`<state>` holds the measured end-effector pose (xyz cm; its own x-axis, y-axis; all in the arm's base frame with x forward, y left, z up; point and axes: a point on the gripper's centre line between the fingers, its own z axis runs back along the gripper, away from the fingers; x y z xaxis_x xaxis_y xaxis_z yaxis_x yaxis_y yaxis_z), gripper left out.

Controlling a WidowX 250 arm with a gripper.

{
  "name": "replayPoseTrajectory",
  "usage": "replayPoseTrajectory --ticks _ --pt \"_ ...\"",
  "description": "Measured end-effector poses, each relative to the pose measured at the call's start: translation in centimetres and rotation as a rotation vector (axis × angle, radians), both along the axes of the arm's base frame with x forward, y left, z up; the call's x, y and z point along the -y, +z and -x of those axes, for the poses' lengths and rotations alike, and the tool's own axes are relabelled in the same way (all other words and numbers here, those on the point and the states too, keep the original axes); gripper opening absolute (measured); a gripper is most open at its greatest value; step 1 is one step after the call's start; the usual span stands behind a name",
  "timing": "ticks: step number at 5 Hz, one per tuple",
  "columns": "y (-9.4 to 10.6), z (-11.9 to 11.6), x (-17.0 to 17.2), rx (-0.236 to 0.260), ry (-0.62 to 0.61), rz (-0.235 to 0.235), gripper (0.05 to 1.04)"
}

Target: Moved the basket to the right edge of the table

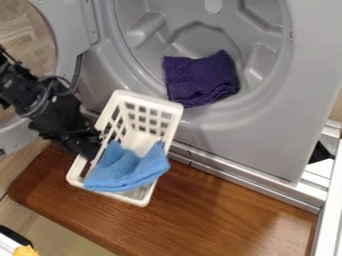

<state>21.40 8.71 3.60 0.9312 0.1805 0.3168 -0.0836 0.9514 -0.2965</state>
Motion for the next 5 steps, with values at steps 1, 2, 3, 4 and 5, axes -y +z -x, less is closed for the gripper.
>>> replayPoseTrajectory --ticks 1,2,3,4,5 --pt "1.3 -0.9 3.6 0.036 -0.08 0.055 0.085" --pt "2.0 -1.2 6.8 0.05 -0.132 0.092 0.085" --pt "1.4 -0.9 9.5 0.038 -0.175 0.119 0.085" --pt "0.1 -0.7 11.3 0.009 -0.179 0.118 0.085" --pt "-1.4 -0.8 13.5 -0.011 -0.17 0.125 0.085"
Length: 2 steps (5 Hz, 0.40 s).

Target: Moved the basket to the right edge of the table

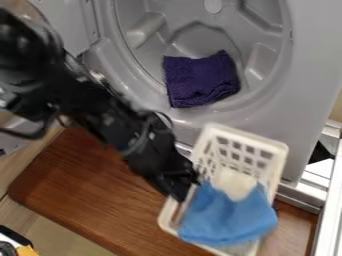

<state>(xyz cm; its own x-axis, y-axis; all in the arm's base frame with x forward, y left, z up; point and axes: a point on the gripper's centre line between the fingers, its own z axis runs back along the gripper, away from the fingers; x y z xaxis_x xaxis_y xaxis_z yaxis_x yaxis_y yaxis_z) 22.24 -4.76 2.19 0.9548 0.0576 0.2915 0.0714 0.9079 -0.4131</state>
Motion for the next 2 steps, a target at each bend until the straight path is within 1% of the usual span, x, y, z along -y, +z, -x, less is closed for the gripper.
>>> replayPoseTrajectory --ticks 1,2 --pt "-1.5 0.3 2.1 -0.033 -0.028 -0.004 0.085" --pt "-3.0 0.3 3.2 -0.042 -0.043 -0.008 0.085"
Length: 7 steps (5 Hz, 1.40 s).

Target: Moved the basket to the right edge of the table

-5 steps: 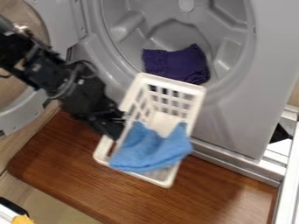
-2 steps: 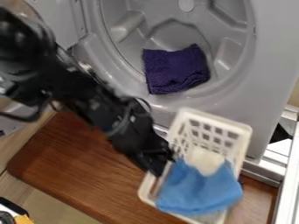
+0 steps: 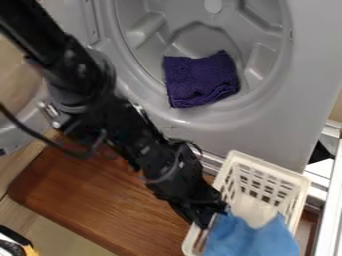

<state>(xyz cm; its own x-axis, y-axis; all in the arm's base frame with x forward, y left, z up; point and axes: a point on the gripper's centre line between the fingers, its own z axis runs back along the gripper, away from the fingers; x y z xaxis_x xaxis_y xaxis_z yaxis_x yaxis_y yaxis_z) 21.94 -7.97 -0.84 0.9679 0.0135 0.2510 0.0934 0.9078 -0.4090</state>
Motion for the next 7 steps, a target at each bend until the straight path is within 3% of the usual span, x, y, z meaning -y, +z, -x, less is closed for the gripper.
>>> replayPoseTrajectory --ticks 1,2,3,4,5,6,7 --pt "-1.1 -0.1 0.8 -0.023 -0.015 -0.014 0.114" --pt "-1.6 -0.4 0.9 -0.043 -0.009 -0.032 0.297" --pt "-1.7 -0.4 0.6 -0.066 -0.003 -0.054 0.589" --pt "-1.5 -0.4 0.7 -0.069 -0.002 -0.046 0.892" --pt "-0.7 -0.2 0.6 -0.058 -0.025 -0.053 1.013" --pt "0.7 -0.1 0.3 -0.049 -0.036 -0.078 1.009" --pt "3.2 -0.3 -0.6 0.011 -0.058 -0.087 1.003"
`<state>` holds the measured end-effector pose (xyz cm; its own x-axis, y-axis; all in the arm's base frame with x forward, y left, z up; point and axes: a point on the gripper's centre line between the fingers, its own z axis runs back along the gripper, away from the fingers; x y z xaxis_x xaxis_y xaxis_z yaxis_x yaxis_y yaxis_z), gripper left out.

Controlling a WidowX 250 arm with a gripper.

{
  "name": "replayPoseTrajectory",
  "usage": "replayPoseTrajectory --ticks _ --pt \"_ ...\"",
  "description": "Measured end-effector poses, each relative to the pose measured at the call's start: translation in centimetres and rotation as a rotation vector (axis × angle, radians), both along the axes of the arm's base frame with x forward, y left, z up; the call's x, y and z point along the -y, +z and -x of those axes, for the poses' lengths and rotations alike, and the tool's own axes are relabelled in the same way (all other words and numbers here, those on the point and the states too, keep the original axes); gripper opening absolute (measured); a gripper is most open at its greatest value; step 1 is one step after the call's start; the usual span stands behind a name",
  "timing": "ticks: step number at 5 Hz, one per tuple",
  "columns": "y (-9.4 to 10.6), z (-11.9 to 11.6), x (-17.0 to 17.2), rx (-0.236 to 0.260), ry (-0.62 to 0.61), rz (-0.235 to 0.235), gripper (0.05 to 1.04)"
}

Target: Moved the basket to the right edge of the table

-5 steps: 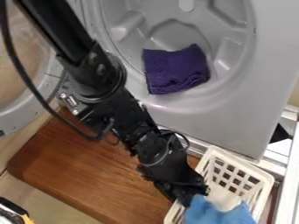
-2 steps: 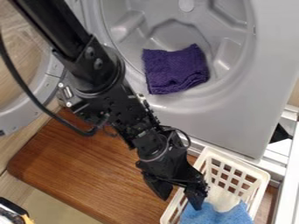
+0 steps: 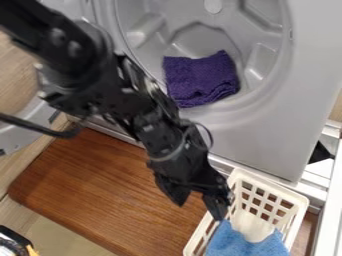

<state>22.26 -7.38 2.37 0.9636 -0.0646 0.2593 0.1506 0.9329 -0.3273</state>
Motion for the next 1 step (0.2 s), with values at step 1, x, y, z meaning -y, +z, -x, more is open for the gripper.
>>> replayPoseTrajectory --ticks 1 --pt "1.71 0.52 -1.32 0.011 -0.05 -0.015 1.001"
